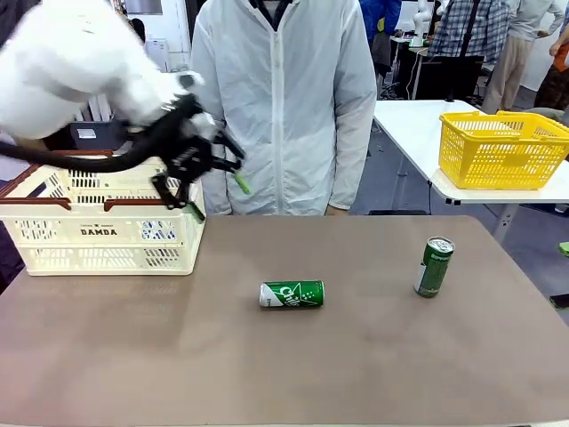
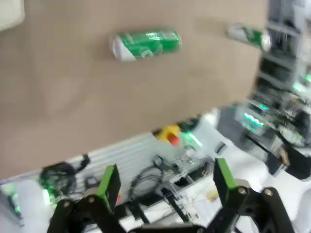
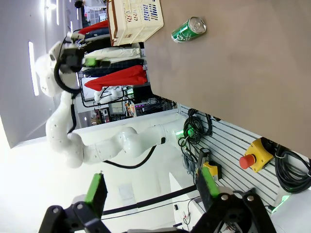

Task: Place the drinks into the Shopping basket.
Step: Pick up one drink and place it into the Shopping basket.

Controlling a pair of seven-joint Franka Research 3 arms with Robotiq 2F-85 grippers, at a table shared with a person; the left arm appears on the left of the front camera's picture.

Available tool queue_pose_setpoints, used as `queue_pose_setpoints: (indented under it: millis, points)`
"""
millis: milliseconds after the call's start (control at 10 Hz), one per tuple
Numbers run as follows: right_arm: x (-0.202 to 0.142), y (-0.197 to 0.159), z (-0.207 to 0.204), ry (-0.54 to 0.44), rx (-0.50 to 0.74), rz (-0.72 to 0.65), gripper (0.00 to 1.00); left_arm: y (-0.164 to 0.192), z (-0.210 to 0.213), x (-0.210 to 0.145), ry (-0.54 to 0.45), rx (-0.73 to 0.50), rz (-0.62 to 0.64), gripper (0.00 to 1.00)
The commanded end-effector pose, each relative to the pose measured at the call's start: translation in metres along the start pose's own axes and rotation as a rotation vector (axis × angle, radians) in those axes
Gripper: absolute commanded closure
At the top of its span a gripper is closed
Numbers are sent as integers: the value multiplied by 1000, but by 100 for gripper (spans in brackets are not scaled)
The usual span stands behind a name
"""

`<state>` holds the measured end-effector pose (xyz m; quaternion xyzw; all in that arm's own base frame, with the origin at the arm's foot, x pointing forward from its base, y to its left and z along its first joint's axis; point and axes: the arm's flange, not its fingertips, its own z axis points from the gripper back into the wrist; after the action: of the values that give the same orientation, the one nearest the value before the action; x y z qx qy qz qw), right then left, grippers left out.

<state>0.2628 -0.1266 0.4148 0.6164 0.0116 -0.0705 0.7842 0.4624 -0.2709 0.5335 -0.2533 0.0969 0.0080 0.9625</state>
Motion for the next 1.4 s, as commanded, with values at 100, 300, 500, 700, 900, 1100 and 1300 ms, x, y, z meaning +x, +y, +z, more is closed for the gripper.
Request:
queue_pose_setpoints:
  millis: [100, 300, 500, 700, 900, 1100, 1300]
  points:
    - [2, 7, 0, -10, 19, -9, 0, -53, -62, 39, -28, 299, 66, 0]
    - [2, 7, 0, -10, 19, -9, 0, -77, -115, 40, -71, 365, 46, 0]
    - [2, 7, 0, -10, 19, -9, 0, -81, -153, 43, -85, 404, 26, 0]
    - [2, 7, 0, -10, 19, -9, 0, -81, -156, 33, -55, 391, 19, 0]
    - [2, 7, 0, -10, 19, -9, 0, -81, -156, 33, -55, 391, 19, 0]
    - [2, 7, 0, -10, 19, -9, 0, -81, -156, 33, -55, 391, 19, 0]
    - [2, 7, 0, -10, 19, -9, 0, -86, -161, 37, 26, 434, -233, 0]
